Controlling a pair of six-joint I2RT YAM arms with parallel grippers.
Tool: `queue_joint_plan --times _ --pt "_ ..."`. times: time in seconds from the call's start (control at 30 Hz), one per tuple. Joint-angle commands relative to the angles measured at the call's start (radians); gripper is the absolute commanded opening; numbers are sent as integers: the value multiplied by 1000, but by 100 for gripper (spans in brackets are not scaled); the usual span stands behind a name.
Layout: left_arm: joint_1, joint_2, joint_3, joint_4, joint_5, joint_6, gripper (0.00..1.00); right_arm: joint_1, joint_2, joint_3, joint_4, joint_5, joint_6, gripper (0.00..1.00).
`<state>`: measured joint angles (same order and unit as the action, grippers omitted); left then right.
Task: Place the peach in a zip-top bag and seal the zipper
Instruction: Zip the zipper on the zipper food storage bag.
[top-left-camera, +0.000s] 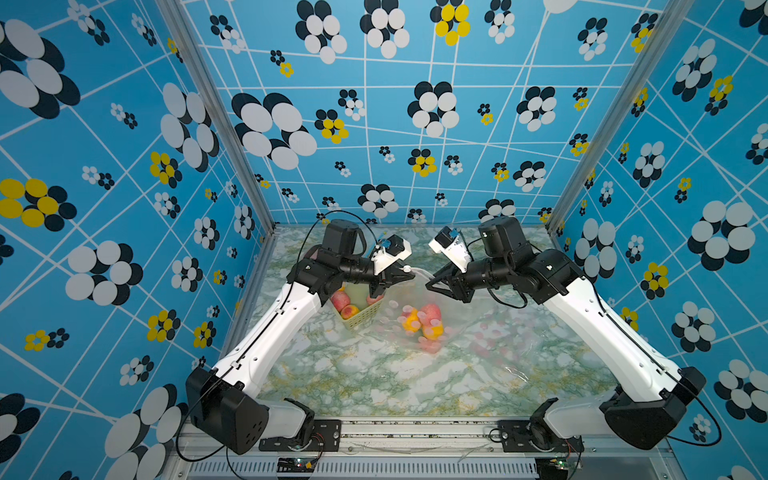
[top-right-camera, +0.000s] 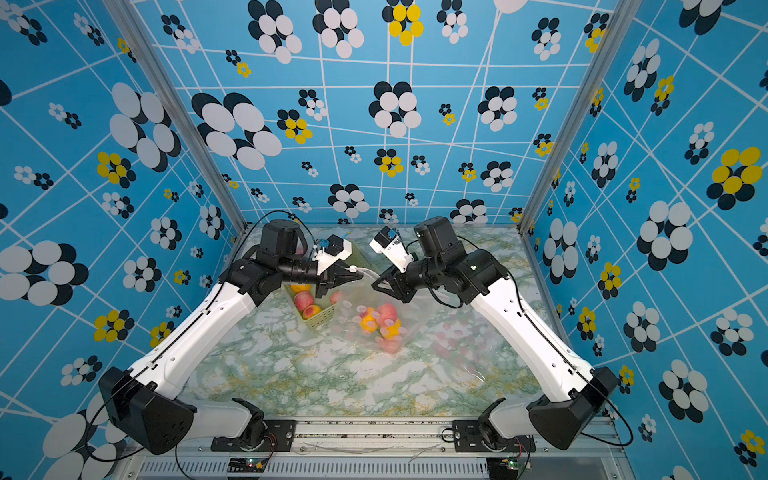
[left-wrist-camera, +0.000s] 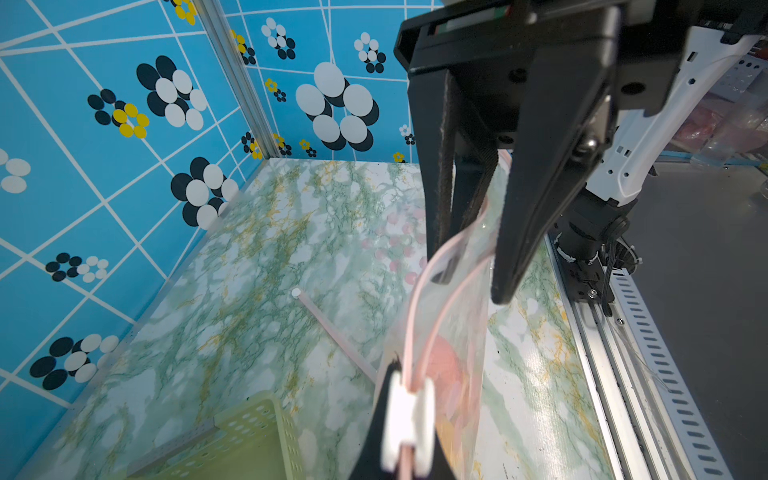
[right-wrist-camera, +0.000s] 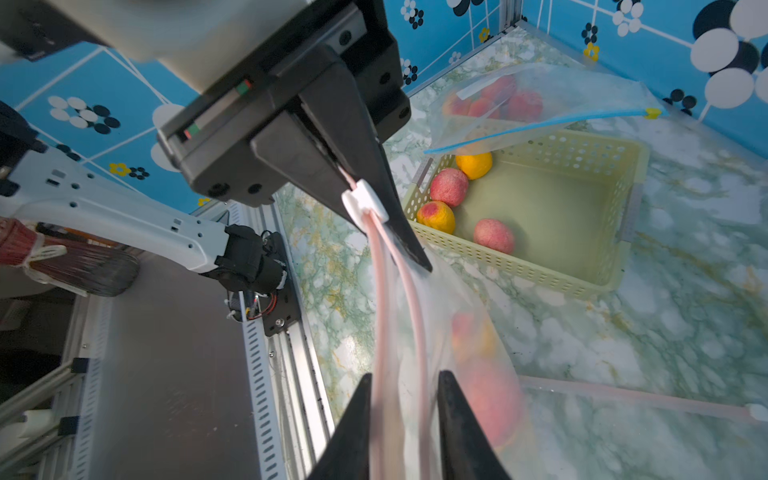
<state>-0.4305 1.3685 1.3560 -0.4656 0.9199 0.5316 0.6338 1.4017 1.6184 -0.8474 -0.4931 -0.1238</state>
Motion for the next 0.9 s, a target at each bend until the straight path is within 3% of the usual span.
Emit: queue_joint_plan --times 0.0,0.07,0.17,0.23,0.33,0.8,0.87 --pt "20 -21 18 -62 25 -18 11 5 -34 8 1 72 -5 12" --pt "32 -32 0 -69 32 -29 14 6 -50 1 21 71 -2 0" --pt "44 -55 -51 -10 44 -80 16 6 -70 -11 48 68 4 0" --pt "50 -74 -90 65 57 -118 25 6 -73 -11 51 60 6 0" --pt "57 -98 -134 170 75 -183 25 7 -67 -11 44 46 10 0" --pt "73 -108 -148 283 119 -258 13 9 -18 15 17 26 3 0" --pt "73 -109 -146 292 131 -262 5 9 -12 21 16 26 3 0"
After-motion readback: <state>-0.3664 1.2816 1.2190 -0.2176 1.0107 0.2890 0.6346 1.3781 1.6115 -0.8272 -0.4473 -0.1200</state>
